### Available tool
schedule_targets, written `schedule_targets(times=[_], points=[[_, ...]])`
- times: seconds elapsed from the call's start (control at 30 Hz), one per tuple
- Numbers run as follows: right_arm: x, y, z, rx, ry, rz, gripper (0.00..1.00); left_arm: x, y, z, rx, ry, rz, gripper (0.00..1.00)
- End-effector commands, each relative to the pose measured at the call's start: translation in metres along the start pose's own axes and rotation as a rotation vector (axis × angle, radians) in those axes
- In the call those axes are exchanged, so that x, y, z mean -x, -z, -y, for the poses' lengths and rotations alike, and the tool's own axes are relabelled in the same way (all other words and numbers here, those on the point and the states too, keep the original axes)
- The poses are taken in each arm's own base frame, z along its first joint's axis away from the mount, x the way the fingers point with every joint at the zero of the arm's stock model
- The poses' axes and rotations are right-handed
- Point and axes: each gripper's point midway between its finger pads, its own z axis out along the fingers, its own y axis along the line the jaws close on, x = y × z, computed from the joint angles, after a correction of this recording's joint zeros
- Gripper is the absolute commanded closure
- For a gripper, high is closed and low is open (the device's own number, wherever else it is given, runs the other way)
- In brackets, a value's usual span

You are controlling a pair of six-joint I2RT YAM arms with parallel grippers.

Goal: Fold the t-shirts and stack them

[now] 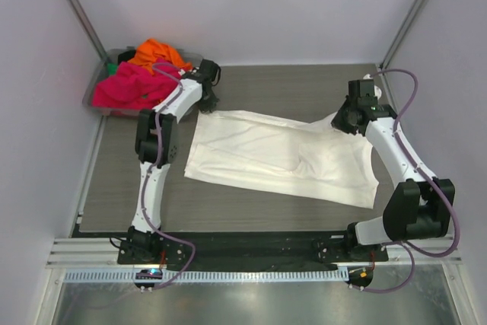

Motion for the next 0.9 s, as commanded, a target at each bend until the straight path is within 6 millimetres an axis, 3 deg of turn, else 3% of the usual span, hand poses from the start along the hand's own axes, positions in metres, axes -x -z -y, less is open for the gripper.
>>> schedule_targets(times=[0.0, 0.23, 0.57, 0.73, 0.87], points=[[-0.017, 0.011, 0.021, -0.057, 0.0, -0.018, 0.99, 0.011, 0.039, -0.011, 0.017, -0.023, 0.056, 1.0], [-0.037, 0.022, 0.04, -0.089, 0.001, -0.03, 0.99, 0.013, 0.069, -0.025, 0.044, -0.037, 0.107, 1.0], [-0.058, 0.039, 0.061, -0.128, -0.009, -0.05, 0.99, 0.01, 0.101, -0.029, 0.05, -0.072, 0.141, 1.0], [-0.069, 0.047, 0.069, -0.136, -0.025, -0.057, 0.99, -0.009, 0.104, -0.044, 0.068, -0.075, 0.12, 1.0], [-0.089, 0.048, 0.076, -0.128, -0.04, -0.094, 0.99, -0.026, 0.106, -0.06, 0.088, -0.081, 0.105, 1.0]])
